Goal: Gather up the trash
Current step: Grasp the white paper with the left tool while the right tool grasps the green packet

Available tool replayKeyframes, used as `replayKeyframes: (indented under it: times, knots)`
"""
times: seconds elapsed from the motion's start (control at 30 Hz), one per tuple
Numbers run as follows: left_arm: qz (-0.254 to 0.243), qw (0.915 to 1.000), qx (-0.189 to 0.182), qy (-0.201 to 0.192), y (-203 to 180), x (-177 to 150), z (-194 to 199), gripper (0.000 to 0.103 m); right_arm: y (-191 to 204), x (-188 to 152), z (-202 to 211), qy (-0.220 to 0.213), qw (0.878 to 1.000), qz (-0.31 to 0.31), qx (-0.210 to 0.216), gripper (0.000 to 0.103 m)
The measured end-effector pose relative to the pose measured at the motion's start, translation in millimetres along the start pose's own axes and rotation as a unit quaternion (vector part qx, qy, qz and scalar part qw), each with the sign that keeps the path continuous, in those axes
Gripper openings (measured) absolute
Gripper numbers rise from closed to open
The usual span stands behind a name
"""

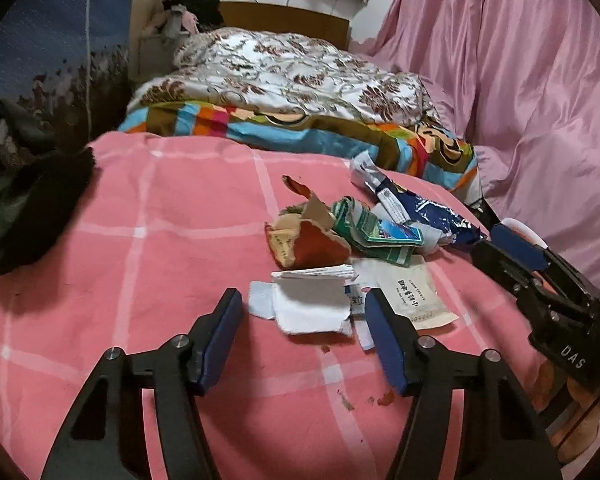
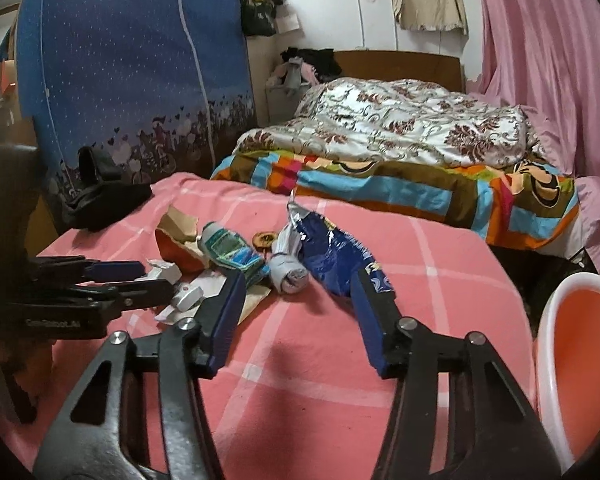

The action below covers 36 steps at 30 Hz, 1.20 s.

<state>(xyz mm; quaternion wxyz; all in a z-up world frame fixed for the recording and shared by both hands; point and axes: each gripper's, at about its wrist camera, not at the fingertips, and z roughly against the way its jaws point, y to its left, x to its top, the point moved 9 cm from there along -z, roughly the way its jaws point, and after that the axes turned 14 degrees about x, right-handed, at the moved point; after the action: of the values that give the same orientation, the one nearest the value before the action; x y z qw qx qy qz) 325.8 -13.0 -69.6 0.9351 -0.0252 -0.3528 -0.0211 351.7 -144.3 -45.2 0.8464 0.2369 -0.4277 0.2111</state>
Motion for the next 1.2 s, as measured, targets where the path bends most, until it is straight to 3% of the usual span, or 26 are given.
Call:
replayKeyframes:
  times: [0.1, 0.13, 0.17, 0.2, 0.43, 0.63, 0.77, 0.97, 1.1, 1.2]
  knots:
    - [-0.006, 1.0000, 0.001, 0.007, -3, -1, -6, 0.053, 3, 0, -3, 0.004, 1.000, 0.002, 0.006, 0.059]
    - [-0.006, 1.0000, 0.002, 0.007, -3, -1, -6, 0.049, 5, 0, -4, 0.004, 1.000, 0.003, 0.010, 0.058]
    - [-0.006, 0.9999, 0.000, 0.009, -2, -2, -5, 0.037, 6, 1, -5, 0.004, 1.000, 0.005, 0.014, 0.058]
    - [-0.004, 0.9999, -0.002, 0.011, -1, -1, -7, 0.034, 8, 4, -6, 0.001, 1.000, 0.009, 0.018, 0.058]
    - [0.022, 0.9995, -0.019, 0.009, 10, -1, -1, 0.032, 21, 23, -25, 0.003, 0.998, 0.033, 0.055, 0.050]
    - [0.048, 0.9988, -0.006, -0.002, 28, -1, 12, 0.032, 32, 20, -53, 0.055, 0.994, 0.048, 0.083, 0.047]
    - [0.064, 0.9979, -0.001, -0.004, 38, -3, 19, 0.032, 30, 11, -68, 0.092, 0.992, 0.054, 0.071, 0.046]
    - [0.072, 0.9974, -0.001, -0.001, 41, -4, 22, 0.032, 29, 4, -74, 0.110, 0.990, 0.055, 0.069, 0.044]
    - [0.072, 0.9974, 0.001, -0.006, 40, -3, 22, 0.032, 29, 1, -75, 0.117, 0.989, 0.059, 0.063, 0.028]
    - [0.071, 0.9974, 0.003, -0.013, 39, -2, 25, 0.032, 30, 1, -73, 0.115, 0.989, 0.059, 0.066, 0.027]
